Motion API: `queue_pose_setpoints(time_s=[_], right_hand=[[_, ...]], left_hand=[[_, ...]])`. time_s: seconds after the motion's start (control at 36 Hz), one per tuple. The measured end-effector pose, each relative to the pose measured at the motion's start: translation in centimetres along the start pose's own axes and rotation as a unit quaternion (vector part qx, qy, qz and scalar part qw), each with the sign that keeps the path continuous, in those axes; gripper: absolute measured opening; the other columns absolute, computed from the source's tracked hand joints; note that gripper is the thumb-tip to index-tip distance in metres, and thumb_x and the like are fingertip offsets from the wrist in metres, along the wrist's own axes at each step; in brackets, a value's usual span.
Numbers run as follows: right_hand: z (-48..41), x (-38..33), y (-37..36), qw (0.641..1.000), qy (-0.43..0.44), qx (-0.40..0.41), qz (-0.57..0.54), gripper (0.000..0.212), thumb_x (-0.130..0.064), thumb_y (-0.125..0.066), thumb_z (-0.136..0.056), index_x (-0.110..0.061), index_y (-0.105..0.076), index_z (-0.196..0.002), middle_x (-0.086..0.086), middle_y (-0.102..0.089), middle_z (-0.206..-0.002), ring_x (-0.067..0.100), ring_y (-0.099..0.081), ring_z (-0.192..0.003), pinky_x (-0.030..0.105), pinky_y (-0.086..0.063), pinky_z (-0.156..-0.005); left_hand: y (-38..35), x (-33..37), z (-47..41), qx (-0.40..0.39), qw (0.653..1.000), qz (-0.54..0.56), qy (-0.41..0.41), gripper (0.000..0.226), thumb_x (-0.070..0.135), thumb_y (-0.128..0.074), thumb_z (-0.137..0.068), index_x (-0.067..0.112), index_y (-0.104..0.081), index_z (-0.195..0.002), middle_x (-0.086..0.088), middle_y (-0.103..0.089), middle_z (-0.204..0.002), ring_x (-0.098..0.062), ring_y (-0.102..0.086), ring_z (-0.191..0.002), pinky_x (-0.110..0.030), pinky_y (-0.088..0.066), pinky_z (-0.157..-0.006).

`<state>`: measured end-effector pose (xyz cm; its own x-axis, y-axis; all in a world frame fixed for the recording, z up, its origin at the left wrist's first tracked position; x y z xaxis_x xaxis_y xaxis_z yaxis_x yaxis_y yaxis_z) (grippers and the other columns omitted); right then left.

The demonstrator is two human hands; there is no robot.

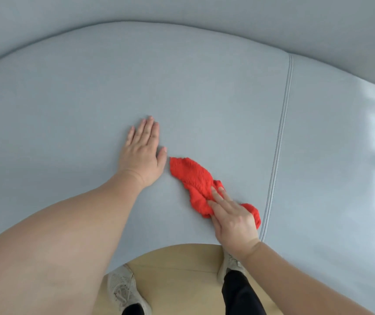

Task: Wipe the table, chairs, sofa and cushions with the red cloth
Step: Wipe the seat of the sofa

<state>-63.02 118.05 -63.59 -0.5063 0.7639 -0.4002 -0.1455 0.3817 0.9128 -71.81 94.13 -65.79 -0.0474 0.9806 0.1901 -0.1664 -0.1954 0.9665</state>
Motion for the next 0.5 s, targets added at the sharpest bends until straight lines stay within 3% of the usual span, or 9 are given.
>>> queue_pose_setpoints(time_s=[0.08,0.14,0.22,0.28,0.5], right_hand=[[2.2,-0.7,-0.6,1.0,0.009,-0.006,0.008,0.028,-0.009,-0.05,-0.083,-0.005,-0.074,-0.098,0.014,-0.063,-0.126,0.034,-0.058,-0.118,0.039,-0.058,-0.076],[2.2,-1.0,-0.9,0.999,0.02,-0.017,0.039,0.032,-0.013,-0.05,-0.083,-0.005,-0.072,-0.106,0.016,-0.059,-0.131,0.038,-0.054,-0.123,0.047,-0.055,-0.087],[0.8,-1.5,-1.7,0.993,0.025,-0.071,0.088,0.042,-0.033,-0.05,-0.09,-0.014,-0.063,-0.125,0.019,-0.049,-0.141,0.043,-0.045,-0.13,0.056,-0.041,-0.103],[-0.4,-1.8,-2.1,0.989,0.02,-0.104,0.1,0.047,-0.045,-0.047,-0.093,-0.02,-0.06,-0.129,0.018,-0.046,-0.144,0.043,-0.042,-0.132,0.057,-0.037,-0.106],[-4.1,-1.8,-2.7,0.986,0.034,-0.117,0.116,0.046,-0.035,-0.042,-0.094,-0.009,-0.061,-0.126,0.017,-0.046,-0.144,0.039,-0.043,-0.133,0.055,-0.036,-0.108]], left_hand=[[0.3,-1.0,0.3,0.001,1.0,-0.012,0.014,0.067,0.032,-0.04,-0.095,0.003,-0.014,-0.149,-0.012,-0.008,-0.159,-0.022,-0.004,-0.147,-0.035,0.005,-0.117],[0.7,-2.0,0.1,0.007,1.0,-0.017,0.022,0.067,0.032,-0.04,-0.096,0.003,-0.014,-0.15,-0.012,-0.008,-0.159,-0.022,-0.004,-0.147,-0.035,0.005,-0.117],[1.2,-3.5,-0.9,0.012,0.999,-0.024,0.025,0.066,0.031,-0.04,-0.095,0.003,-0.015,-0.149,-0.012,-0.009,-0.159,-0.023,-0.005,-0.147,-0.035,0.003,-0.117],[1.4,-4.6,-1.8,0.021,0.999,-0.026,0.033,0.065,0.031,-0.041,-0.096,0.004,-0.016,-0.149,-0.012,-0.01,-0.158,-0.023,-0.006,-0.146,-0.035,0.002,-0.117],[1.5,-6.6,-3.7,0.034,0.998,-0.029,0.036,0.073,0.041,-0.026,-0.087,0.003,-0.02,-0.149,-0.014,-0.014,-0.158,-0.026,-0.011,-0.146,-0.037,-0.002,-0.117]])
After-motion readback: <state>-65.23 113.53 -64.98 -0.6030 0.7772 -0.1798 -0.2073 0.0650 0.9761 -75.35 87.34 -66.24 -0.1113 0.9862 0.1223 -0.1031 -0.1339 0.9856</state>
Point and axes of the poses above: each hand's wrist, its own z-axis away from the middle knuckle, its own y-axis out of the back of the hand, x = y × z, the point moved 3 cm from there along -z, towards the middle knuckle
